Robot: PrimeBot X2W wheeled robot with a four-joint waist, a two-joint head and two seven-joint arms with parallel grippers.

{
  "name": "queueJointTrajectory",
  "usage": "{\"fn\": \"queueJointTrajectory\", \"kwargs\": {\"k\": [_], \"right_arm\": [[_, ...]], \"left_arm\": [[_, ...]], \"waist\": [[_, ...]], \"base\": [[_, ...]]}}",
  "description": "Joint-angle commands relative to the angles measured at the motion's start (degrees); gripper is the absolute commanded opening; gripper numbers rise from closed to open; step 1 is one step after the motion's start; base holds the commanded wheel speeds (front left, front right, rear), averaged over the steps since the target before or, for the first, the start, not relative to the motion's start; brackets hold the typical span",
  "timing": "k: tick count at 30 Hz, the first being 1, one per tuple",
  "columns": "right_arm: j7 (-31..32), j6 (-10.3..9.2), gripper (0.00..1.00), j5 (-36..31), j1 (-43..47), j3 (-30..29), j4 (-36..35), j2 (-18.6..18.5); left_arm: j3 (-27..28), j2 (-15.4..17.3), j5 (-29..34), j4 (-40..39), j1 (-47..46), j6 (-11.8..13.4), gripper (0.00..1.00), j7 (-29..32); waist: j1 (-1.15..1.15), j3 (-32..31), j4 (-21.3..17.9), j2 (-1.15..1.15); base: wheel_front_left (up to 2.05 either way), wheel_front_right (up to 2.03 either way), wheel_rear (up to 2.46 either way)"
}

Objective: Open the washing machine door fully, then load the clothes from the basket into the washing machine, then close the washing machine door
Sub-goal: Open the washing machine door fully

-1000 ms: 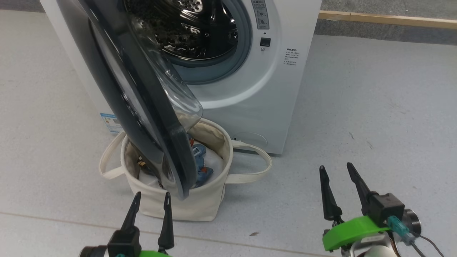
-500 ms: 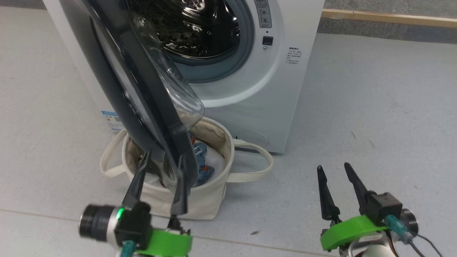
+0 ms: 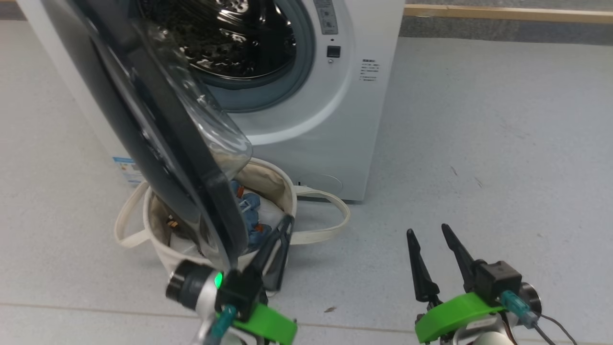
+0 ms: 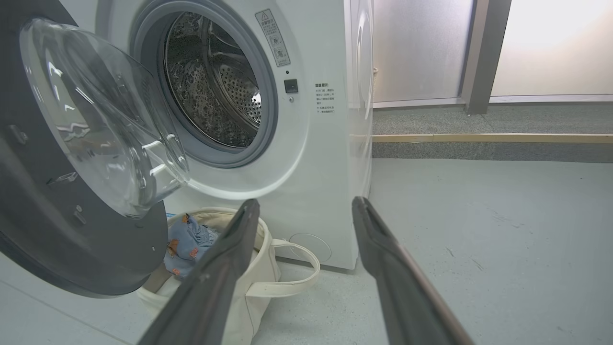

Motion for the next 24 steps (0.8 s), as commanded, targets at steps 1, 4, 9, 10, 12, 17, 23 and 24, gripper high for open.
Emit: {"fn": "queueJointTrajectory", "kwargs": {"k": [1,4,9,10,12,17,23,24], "right_arm": [[-0.70,0.01,1.00,0.35,-2.89,1.48,-1.40,0.30],[-0.70,0.01,1.00,0.61,-3.02,2.35,-0.92,0.30],[-0.70,0.01,1.00,0.96,-3.08,3.51,-0.04,0.30],[-0.70,0.01,1.00,1.08,-3.15,3.75,0.03,0.30],[-0.70,0.01,1.00,1.26,-3.28,4.04,0.05,0.30],[-0.70,0.01,1.00,1.19,-3.51,4.06,-0.31,0.30],[-0.70,0.01,1.00,1.32,-3.41,3.58,-0.63,0.30],[-0.70,0.01,1.00,1.29,-3.30,3.62,-0.52,0.30]], "left_arm": [[2.12,-0.13,-0.44,-1.61,-3.73,0.10,0.00,-0.27],[3.18,-0.19,-1.69,2.00,-5.84,0.59,0.00,-0.27],[5.47,-0.24,-3.13,6.25,-8.31,1.53,0.00,-0.27],[6.11,-0.24,-3.46,6.98,-8.58,1.74,0.00,-0.27],[7.22,-0.25,-3.78,8.82,-9.04,2.08,0.00,-0.27],[10.01,-0.24,-4.43,11.88,-10.09,2.34,0.00,-0.27],[12.76,0.01,-4.66,12.66,-9.79,2.40,0.00,-0.27],[13.15,-0.01,-4.74,12.35,-9.41,2.59,0.00,-0.27]], "waist": [[0.00,0.17,-0.52,0.00],[0.00,0.52,-1.11,0.00],[0.00,0.86,-1.37,0.00],[0.00,0.85,-1.43,0.00],[0.00,0.74,-1.43,0.00],[0.00,0.86,-1.08,0.00],[0.00,1.51,0.76,0.00],[0.00,1.48,1.29,0.00]], "base": [[0.00,0.00,0.00],[0.00,0.00,0.00],[0.00,0.00,0.00],[0.00,0.00,0.00],[0.00,0.00,0.00],[0.00,0.00,0.00],[0.00,0.00,0.00],[0.00,0.00,0.00]]}}
